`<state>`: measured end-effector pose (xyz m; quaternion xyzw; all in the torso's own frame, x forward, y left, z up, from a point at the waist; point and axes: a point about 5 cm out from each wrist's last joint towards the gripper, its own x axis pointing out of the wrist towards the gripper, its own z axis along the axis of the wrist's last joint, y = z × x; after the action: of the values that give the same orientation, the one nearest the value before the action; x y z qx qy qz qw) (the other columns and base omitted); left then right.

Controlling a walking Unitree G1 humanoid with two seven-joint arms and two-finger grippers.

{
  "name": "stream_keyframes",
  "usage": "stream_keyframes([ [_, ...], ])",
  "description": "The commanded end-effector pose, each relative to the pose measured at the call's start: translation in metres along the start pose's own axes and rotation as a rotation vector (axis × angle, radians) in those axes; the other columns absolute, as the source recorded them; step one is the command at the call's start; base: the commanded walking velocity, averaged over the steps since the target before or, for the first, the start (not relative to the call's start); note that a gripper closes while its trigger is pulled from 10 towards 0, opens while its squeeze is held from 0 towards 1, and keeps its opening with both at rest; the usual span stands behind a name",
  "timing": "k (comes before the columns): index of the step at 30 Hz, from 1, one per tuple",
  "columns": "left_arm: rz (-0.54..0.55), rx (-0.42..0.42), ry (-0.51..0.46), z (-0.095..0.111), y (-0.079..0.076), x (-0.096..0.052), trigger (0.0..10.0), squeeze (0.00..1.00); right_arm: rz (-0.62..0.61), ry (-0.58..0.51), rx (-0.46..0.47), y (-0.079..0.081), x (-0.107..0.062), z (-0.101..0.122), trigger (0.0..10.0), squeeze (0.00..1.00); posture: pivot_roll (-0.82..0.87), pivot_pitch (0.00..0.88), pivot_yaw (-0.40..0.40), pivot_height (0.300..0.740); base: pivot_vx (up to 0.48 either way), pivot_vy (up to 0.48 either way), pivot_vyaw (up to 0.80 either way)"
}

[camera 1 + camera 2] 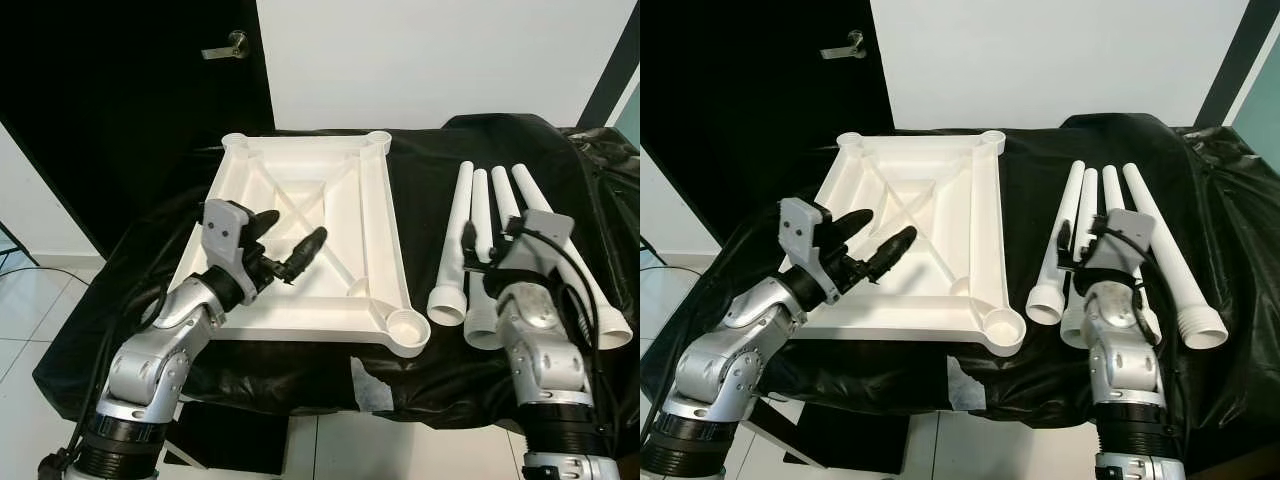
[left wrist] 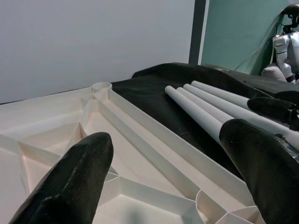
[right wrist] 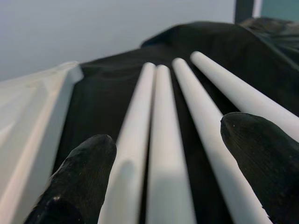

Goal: Building children table

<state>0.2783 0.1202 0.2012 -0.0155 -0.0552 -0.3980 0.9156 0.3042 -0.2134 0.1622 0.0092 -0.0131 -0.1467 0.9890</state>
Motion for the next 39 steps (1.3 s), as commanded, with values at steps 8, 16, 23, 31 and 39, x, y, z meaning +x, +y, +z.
stream_keyframes([
  [8, -0.335, -0.009, 0.044, 0.007, -0.029, -0.005, 10.0, 0.0, -0.075, 0.113, 0.029, -0.026, -0.008, -0.004, 10.0, 0.0, -0.05, 0.0, 0.052, 0.74, 0.0, 0.0, 0.0],
  [16, -0.425, 0.046, 0.105, 0.012, -0.041, -0.015, 10.0, 0.0, -0.13, 0.27, 0.018, -0.047, -0.028, -0.018, 10.0, 0.0, -0.04, 0.0, 0.043, 0.74, 0.0, 0.0, 0.0],
  [23, -0.406, 0.067, 0.105, 0.014, -0.039, -0.014, 10.0, 0.0, -0.107, 0.351, 0.069, -0.052, -0.023, -0.024, 9.5, 0.0, -0.04, 0.0, 0.034, 0.74, 0.0, 0.0, 0.0],
  [31, -0.369, 0.078, 0.088, 0.018, -0.034, -0.011, 10.0, 0.0, -0.029, 0.497, 0.144, -0.054, -0.009, -0.032, 9.7, 0.0, -0.04, 0.0, 0.03, 0.74, 0.0, 0.0, 0.0],
  [39, -0.361, 0.091, 0.083, 0.019, -0.034, -0.009, 10.0, 0.0, 0.034, 0.583, 0.155, -0.051, -0.007, -0.036, 8.5, 0.0, -0.04, 0.0, 0.019, 0.74, 0.0, 0.0, 0.0],
])
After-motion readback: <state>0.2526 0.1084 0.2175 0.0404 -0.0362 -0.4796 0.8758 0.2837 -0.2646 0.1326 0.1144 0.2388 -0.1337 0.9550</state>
